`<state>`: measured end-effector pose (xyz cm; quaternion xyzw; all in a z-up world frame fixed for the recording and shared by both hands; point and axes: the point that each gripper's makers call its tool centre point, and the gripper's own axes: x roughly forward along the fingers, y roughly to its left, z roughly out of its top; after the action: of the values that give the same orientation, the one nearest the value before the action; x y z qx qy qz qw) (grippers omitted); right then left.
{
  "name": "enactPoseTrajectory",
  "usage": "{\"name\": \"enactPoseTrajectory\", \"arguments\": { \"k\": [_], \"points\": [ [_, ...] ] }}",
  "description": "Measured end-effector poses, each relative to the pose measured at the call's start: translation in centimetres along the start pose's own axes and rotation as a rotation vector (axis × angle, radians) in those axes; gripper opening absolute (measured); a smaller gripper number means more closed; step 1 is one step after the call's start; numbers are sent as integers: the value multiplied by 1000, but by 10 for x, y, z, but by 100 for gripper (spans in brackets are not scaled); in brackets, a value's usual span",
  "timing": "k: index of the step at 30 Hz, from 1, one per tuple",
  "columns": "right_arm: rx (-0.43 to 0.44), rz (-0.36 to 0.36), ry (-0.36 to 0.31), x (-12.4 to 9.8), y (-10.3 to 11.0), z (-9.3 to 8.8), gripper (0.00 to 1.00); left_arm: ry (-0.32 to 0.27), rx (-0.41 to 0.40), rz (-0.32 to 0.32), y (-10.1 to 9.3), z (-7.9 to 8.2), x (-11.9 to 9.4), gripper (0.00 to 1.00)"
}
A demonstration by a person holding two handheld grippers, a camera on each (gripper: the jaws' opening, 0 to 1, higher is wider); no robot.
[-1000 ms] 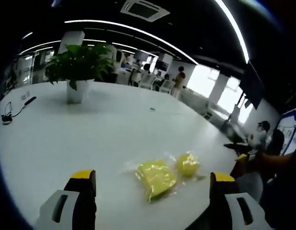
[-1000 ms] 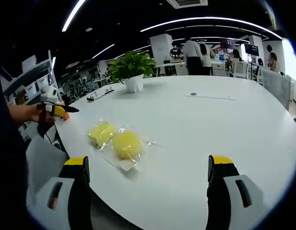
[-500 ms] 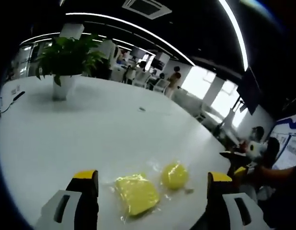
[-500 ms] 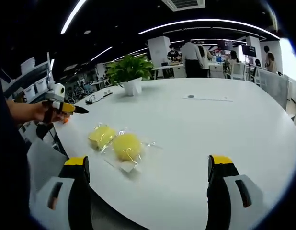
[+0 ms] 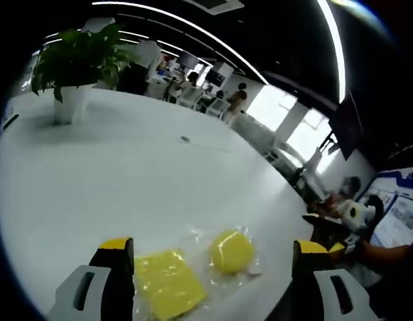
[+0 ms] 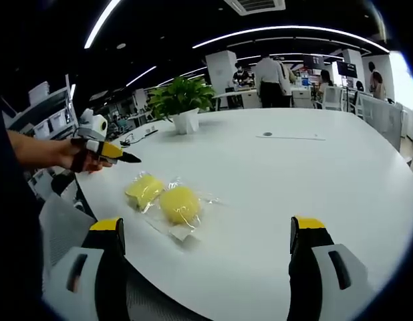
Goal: Compare the silicone blocks by pressing each to a similar depth, holding the contact briefly, and releasing to observe deformation and rebound differences across the visible hardness samples.
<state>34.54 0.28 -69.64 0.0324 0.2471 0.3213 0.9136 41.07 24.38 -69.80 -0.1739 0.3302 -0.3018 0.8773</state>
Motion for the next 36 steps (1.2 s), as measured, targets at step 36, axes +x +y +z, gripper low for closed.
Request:
{"name": "enactPoseTrajectory", "arguments": {
  "k": [36],
  "points": [
    [12, 0, -10, -9, 1, 1, 96, 89, -313, -56, -3, -8, 82, 89]
  ]
}}
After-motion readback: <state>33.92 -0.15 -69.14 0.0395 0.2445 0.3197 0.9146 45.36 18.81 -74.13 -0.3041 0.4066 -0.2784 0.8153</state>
